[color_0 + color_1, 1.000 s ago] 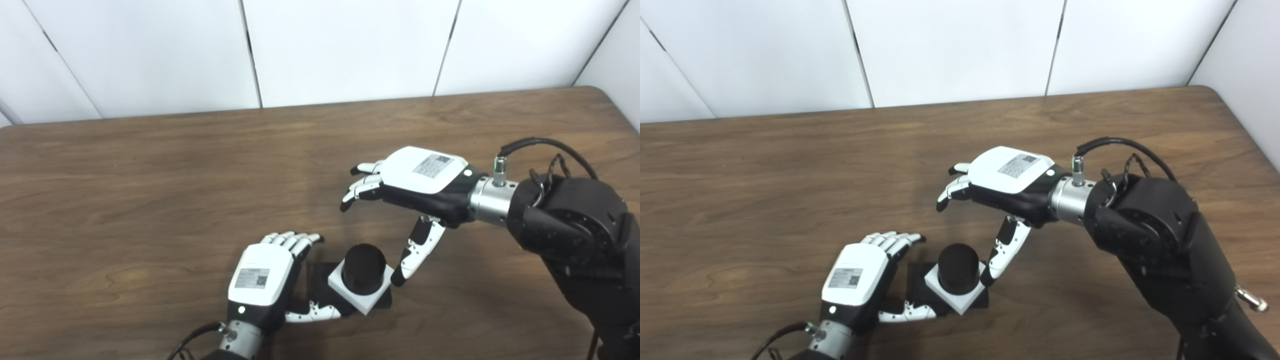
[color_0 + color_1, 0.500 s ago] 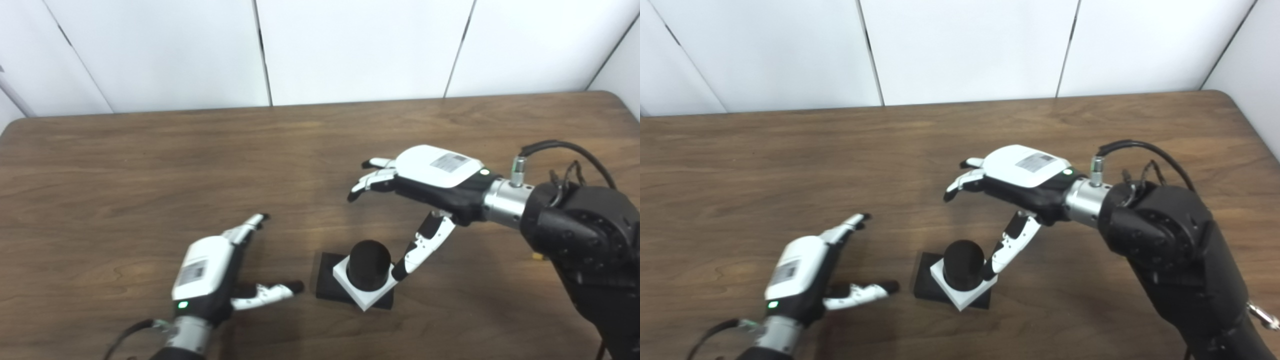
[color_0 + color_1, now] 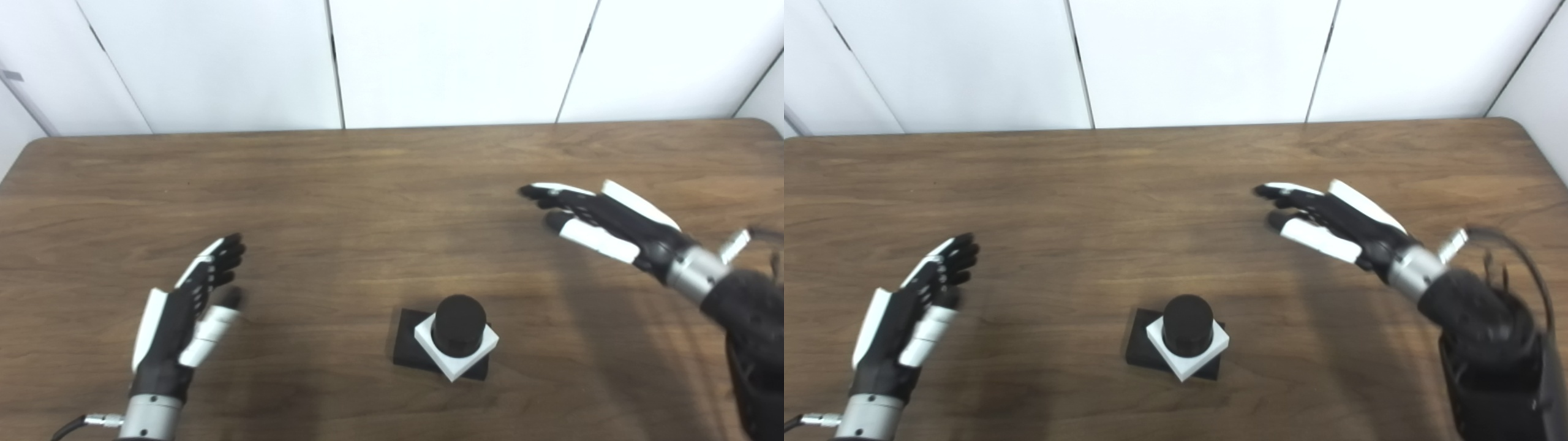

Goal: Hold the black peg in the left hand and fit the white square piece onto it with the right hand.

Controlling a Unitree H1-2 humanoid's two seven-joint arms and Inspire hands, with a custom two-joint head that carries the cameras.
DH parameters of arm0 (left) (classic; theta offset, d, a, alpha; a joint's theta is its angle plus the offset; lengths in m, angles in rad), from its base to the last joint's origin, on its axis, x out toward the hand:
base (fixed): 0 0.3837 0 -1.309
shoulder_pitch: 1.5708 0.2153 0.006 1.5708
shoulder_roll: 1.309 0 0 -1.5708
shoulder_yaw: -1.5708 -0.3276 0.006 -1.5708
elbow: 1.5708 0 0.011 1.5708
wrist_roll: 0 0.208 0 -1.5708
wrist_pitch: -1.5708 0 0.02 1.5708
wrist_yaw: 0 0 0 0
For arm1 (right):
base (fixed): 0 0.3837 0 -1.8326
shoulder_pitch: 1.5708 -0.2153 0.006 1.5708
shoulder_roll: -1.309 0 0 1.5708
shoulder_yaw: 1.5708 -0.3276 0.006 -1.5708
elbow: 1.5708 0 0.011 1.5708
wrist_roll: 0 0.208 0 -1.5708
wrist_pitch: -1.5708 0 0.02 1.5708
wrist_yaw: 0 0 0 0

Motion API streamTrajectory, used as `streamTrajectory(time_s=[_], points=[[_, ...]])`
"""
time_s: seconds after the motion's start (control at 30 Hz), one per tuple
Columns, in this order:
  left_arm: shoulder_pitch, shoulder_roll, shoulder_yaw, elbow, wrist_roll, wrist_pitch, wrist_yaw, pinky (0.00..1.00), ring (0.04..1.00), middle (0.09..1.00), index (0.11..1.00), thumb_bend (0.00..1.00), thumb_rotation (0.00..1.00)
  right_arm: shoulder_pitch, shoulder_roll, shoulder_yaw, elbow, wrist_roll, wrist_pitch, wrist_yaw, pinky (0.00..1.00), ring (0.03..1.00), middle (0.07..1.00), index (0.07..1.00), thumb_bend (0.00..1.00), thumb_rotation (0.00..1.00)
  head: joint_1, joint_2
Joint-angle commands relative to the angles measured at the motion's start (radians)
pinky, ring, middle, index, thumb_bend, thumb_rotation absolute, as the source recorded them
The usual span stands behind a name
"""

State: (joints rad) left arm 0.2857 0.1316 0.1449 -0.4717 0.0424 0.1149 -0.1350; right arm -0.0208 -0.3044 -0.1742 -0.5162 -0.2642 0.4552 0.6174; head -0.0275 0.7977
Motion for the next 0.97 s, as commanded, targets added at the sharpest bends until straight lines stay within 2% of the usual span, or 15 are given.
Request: streamTrajectory(time_s=[0.0,0.07,0.13,0.33,0.53,0.93], points=[[-0.019,-0.063,0.03,0.001,-0.091,-0.025,0.046,0.85,0.861,0.863,0.855,0.74,0.95,0.02,0.051,-0.033,-0.007,0.076,-0.064,-0.102,0.86,0.925,0.941,0.917,0.51,1.0,-0.005,0.0],[-0.013,-0.074,0.037,0.022,-0.138,-0.047,0.068,0.87,0.875,0.884,0.882,0.74,0.97,0.068,0.113,-0.061,0.001,0.139,-0.083,-0.164,0.91,0.972,0.983,0.966,0.45,1.0,-0.014,0.0],[-0.001,-0.075,0.032,0.04,-0.153,-0.074,0.087,0.89,0.895,0.906,0.907,0.73,0.99,0.108,0.169,-0.084,0.0,0.201,-0.08,-0.213,0.96,0.991,0.996,0.988,0.45,1.0,-0.021,0.0],[0.022,-0.071,0.013,0.086,-0.182,-0.15,0.118,0.98,0.979,0.977,0.966,0.69,1.0,0.193,0.254,-0.104,-0.006,0.314,-0.096,-0.333,1.0,1.0,1.0,1.0,0.47,1.0,-0.035,-0.004],[0.025,-0.054,0.0,0.112,-0.204,-0.185,0.131,1.0,0.997,0.999,0.995,0.69,1.0,0.234,0.258,-0.077,0.02,0.352,-0.165,-0.415,1.0,1.0,1.0,1.0,0.44,1.0,-0.042,-0.006],[0.029,-0.029,-0.01,0.144,-0.232,-0.224,0.12,1.0,1.0,1.0,1.0,0.72,1.0,0.264,0.241,-0.052,0.081,0.404,-0.286,-0.482,1.0,1.0,1.0,1.0,0.54,1.0,-0.038,-0.026]])
